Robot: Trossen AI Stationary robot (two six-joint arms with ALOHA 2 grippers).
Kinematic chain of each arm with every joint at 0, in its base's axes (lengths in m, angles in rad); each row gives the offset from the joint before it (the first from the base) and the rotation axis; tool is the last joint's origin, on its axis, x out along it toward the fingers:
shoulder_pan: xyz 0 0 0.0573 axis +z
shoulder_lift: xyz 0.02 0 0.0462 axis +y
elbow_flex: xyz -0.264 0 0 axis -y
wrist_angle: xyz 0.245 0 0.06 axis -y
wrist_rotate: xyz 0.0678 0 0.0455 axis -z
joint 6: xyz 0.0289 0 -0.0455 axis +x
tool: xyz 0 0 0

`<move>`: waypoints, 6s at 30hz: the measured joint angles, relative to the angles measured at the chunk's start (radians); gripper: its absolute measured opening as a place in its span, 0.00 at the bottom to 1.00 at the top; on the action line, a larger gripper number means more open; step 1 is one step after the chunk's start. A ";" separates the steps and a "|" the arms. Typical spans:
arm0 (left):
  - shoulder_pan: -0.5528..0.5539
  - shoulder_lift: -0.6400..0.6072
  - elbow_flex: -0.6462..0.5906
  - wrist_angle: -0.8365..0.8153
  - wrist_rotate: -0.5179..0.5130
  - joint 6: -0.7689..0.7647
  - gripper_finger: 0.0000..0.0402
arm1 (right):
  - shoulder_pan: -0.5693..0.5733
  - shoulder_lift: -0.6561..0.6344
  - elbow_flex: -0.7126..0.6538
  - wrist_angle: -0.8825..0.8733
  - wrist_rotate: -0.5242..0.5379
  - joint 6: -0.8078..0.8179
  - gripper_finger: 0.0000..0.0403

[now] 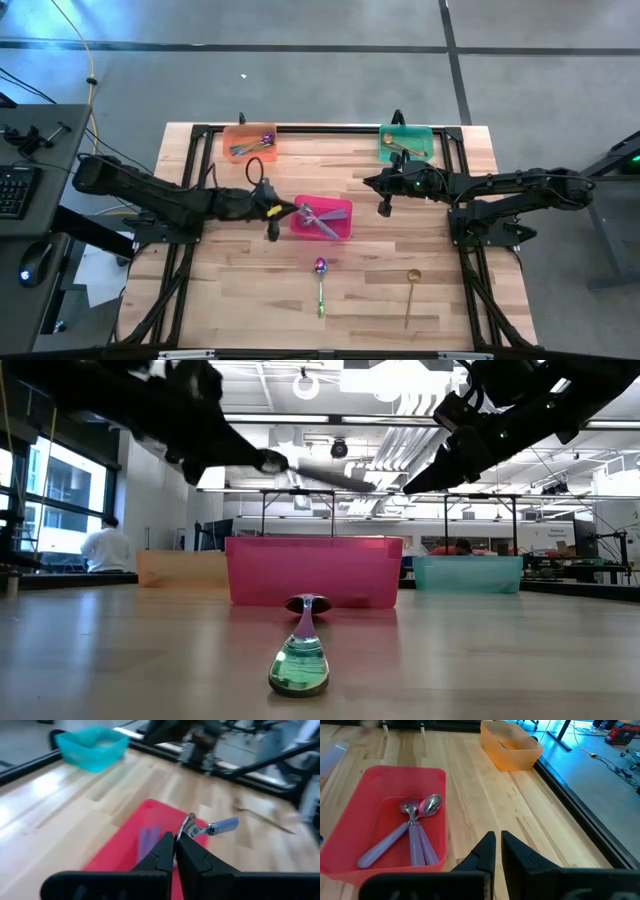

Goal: Sort silverware by color (type)
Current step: Put the purple spoon into the red bin, then put the green spoon into the orange bin

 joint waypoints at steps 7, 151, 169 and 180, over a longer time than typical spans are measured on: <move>0.090 0.149 0.000 0.134 -0.001 0.059 0.00 | 0.000 0.000 0.000 0.000 0.000 -0.001 0.03; -0.202 0.460 0.648 -1.026 0.029 0.591 0.02 | 0.667 -0.042 0.006 -0.342 0.586 0.591 0.00; 0.547 -0.153 0.300 -1.033 -0.333 0.582 0.01 | 0.667 -0.042 0.006 -0.275 0.587 0.541 0.00; 1.001 0.094 0.298 -0.739 -0.076 0.689 0.01 | 0.667 -0.042 0.006 -0.228 0.591 0.487 0.00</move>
